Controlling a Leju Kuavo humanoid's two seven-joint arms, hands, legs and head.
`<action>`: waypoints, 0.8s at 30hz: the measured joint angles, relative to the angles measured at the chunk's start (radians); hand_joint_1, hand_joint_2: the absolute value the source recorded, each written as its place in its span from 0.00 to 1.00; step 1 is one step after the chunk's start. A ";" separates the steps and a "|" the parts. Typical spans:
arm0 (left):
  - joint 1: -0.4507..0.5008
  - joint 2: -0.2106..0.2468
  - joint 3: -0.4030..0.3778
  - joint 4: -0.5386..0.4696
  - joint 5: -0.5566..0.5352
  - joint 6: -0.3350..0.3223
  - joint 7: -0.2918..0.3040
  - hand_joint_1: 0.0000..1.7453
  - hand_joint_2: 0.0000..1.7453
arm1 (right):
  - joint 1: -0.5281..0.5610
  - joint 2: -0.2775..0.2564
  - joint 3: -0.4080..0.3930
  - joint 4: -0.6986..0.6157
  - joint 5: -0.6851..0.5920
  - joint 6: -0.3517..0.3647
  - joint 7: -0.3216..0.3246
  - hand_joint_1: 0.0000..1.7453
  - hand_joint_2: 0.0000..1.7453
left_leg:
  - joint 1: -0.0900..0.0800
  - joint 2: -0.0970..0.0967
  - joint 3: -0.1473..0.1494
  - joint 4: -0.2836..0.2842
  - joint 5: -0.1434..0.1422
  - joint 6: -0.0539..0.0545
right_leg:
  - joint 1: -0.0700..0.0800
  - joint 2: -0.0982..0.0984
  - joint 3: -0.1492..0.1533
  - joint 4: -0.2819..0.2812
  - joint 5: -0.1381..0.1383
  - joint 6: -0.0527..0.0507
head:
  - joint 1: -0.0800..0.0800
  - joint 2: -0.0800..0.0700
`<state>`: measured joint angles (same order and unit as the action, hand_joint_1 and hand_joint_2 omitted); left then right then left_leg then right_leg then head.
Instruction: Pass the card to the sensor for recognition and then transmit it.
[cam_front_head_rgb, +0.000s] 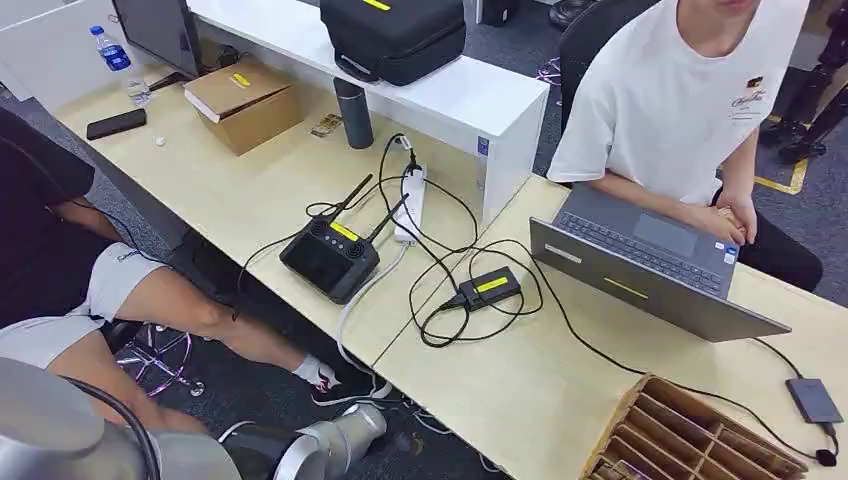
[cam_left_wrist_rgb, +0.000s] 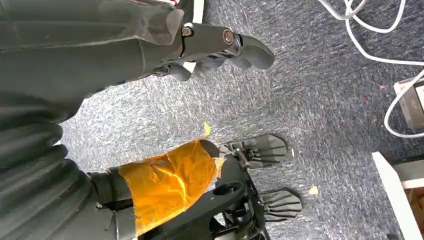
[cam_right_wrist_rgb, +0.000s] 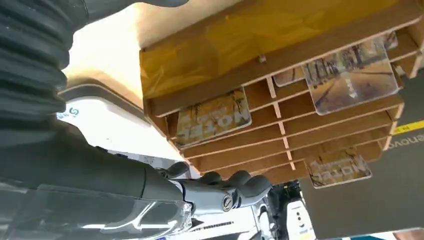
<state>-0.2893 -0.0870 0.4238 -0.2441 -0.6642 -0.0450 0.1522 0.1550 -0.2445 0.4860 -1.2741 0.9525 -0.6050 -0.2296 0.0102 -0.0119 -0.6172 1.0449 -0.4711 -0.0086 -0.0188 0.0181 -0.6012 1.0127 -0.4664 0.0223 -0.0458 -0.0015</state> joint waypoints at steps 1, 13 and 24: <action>0.000 0.000 0.000 0.000 -0.001 0.000 0.000 0.00 1.00 | -0.001 0.000 0.000 0.003 0.000 0.000 0.001 0.00 1.00 | 0.000 0.000 0.000 0.000 0.000 0.000 | 0.000 0.000 0.000 0.000 0.000 0.000 | 0.000 0.000; -0.001 -0.005 0.000 0.000 -0.008 0.000 0.000 0.00 1.00 | -0.023 0.000 -0.023 0.060 0.021 -0.041 0.015 0.00 1.00 | 0.000 0.000 0.000 0.000 0.000 0.000 | 0.000 0.000 0.000 0.000 0.000 0.000 | 0.000 0.000; -0.001 -0.005 0.000 0.000 -0.011 0.000 0.000 0.00 1.00 | -0.026 0.000 -0.050 0.074 0.029 -0.053 0.014 1.00 1.00 | 0.000 0.000 0.000 0.000 0.000 0.000 | 0.000 0.000 0.000 0.000 0.000 0.000 | 0.000 0.000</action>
<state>-0.2905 -0.0916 0.4238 -0.2441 -0.6748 -0.0450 0.1526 0.1289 -0.2445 0.4364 -1.2005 0.9812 -0.6577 -0.2159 0.0102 -0.0118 -0.6169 1.0449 -0.4711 -0.0086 -0.0188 0.0180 -0.6010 1.0127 -0.4664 0.0223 -0.0458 -0.0015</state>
